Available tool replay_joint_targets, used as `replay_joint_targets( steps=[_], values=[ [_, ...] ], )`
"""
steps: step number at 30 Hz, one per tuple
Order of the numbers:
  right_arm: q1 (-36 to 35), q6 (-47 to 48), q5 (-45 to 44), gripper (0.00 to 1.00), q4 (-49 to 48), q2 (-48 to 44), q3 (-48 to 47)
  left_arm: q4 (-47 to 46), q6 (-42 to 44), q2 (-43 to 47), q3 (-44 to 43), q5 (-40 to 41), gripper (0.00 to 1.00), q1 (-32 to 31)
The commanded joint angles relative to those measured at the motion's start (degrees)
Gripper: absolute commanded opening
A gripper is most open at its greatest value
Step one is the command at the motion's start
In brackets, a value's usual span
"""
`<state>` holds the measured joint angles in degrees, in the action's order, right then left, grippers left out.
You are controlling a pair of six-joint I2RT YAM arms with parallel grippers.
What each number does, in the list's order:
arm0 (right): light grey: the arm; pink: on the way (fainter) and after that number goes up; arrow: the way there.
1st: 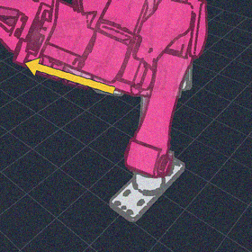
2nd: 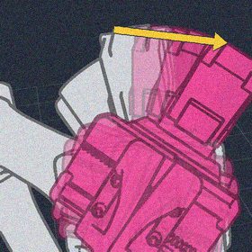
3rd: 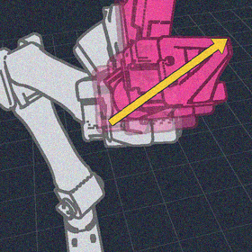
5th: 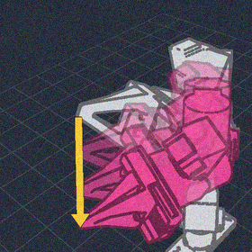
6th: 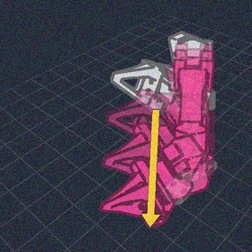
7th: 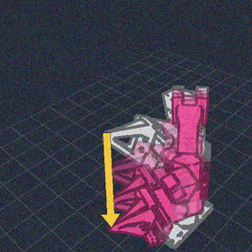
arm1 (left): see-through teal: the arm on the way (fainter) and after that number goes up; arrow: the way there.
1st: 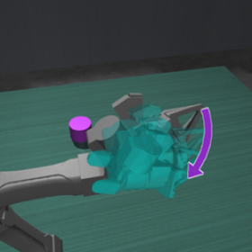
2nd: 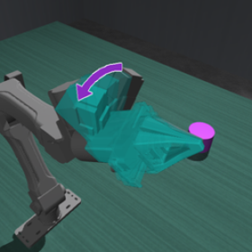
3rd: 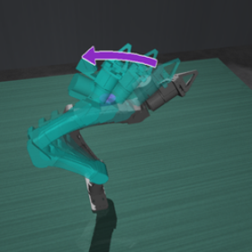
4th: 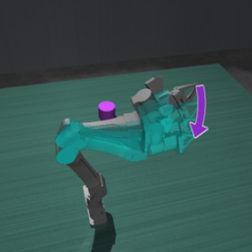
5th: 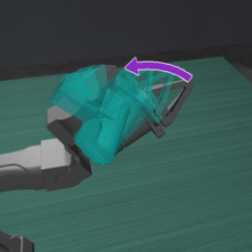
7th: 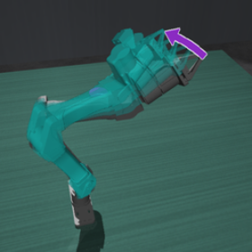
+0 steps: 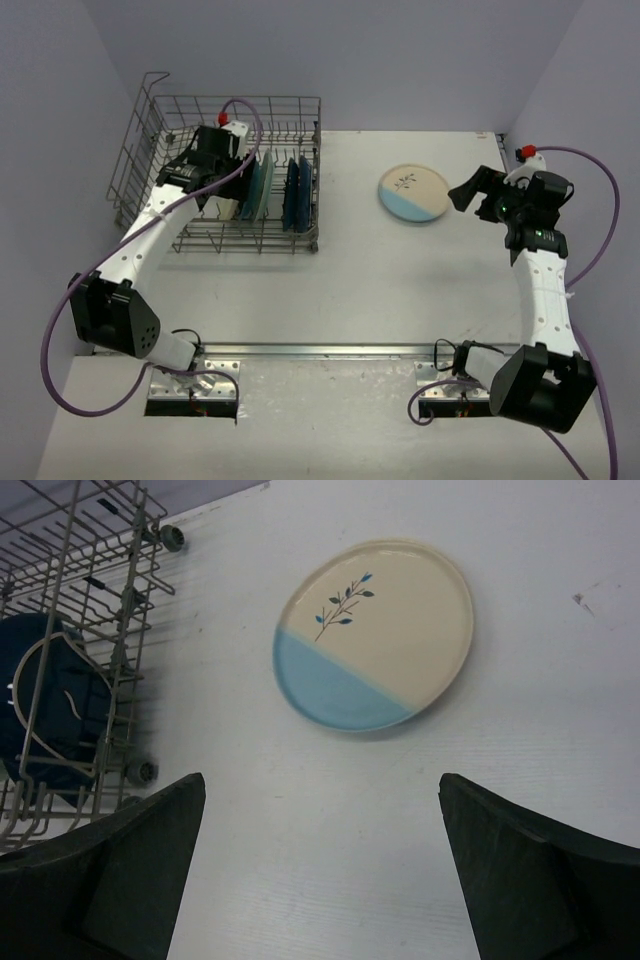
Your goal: Unload the plates from the dish rack
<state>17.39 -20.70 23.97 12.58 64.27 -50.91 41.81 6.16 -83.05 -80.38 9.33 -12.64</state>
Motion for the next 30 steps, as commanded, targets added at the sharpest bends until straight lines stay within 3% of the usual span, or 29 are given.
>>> replay_joint_targets(
  steps=[1, 10, 24, 28, 30],
  values=[
    [-0.16, 2.03, 2.08, 0.99, -1.27, -2.44, 0.00, -5.05, 1.32, -1.89, -2.24, 2.48, 0.62, 0.78],
    [-0.16, 0.43, 3.87, 0.99, 0.22, -2.97, -0.59, -5.87, 0.52, -6.87, -5.38, 3.57, 0.48, 0.78],
    [-0.07, 0.71, 4.47, 0.99, 0.59, -4.15, -0.35, -10.10, -1.23, -13.03, -5.69, 5.74, 0.48, 0.78],
    [-0.08, 0.14, 5.26, 0.99, 0.29, -4.27, 0.25, -10.42, -1.41, -13.44, -5.77, 5.10, 0.37, 0.78],
    [-0.13, -0.76, 5.81, 0.99, -0.31, -4.57, 0.92, -10.16, -1.33, -13.18, -5.93, 5.22, 0.26, 0.78]
  ],
)
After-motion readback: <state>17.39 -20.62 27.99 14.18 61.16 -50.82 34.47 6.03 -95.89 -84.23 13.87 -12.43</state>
